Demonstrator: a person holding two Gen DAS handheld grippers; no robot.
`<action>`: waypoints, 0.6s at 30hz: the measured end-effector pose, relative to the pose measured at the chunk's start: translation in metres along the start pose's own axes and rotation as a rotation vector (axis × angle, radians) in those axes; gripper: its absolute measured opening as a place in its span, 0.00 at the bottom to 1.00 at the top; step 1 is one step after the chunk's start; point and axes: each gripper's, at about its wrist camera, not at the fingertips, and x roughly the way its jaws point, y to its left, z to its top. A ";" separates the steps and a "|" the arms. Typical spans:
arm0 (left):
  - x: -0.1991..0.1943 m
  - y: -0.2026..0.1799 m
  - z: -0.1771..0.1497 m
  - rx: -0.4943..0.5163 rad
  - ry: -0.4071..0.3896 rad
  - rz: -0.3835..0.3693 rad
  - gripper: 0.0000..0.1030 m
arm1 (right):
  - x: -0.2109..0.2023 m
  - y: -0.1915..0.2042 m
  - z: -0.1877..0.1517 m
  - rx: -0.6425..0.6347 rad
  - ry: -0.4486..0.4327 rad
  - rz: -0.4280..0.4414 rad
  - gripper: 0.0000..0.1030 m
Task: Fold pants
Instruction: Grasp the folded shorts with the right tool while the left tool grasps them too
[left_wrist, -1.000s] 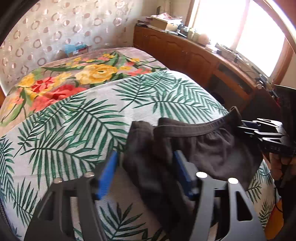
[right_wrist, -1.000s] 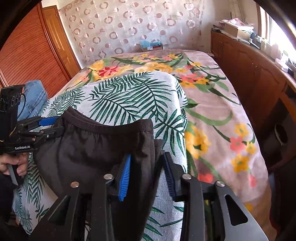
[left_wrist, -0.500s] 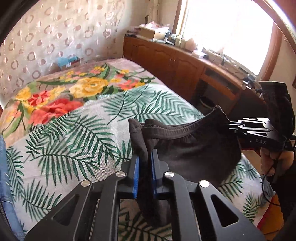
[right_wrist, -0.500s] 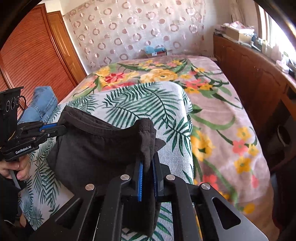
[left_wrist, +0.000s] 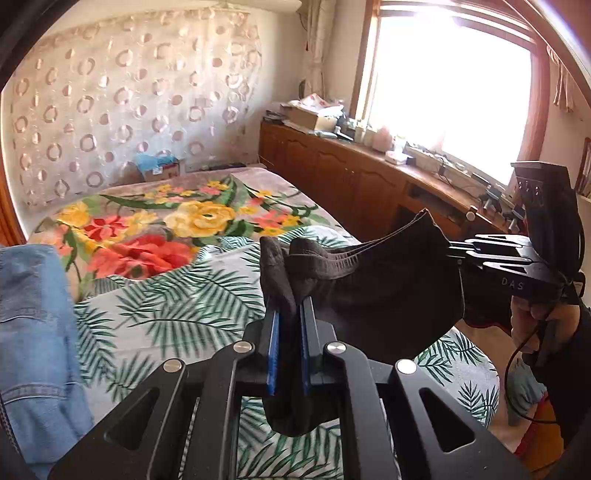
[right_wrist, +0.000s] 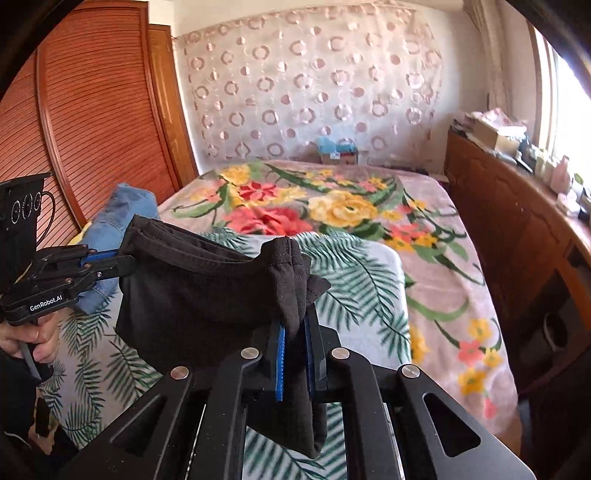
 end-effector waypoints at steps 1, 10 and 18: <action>-0.008 0.005 -0.001 -0.003 -0.011 0.013 0.10 | -0.001 0.007 0.002 -0.010 -0.010 0.007 0.08; -0.061 0.054 -0.014 -0.046 -0.068 0.133 0.10 | 0.021 0.060 0.023 -0.105 -0.040 0.087 0.08; -0.103 0.095 -0.019 -0.083 -0.122 0.226 0.10 | 0.051 0.098 0.062 -0.208 -0.077 0.151 0.08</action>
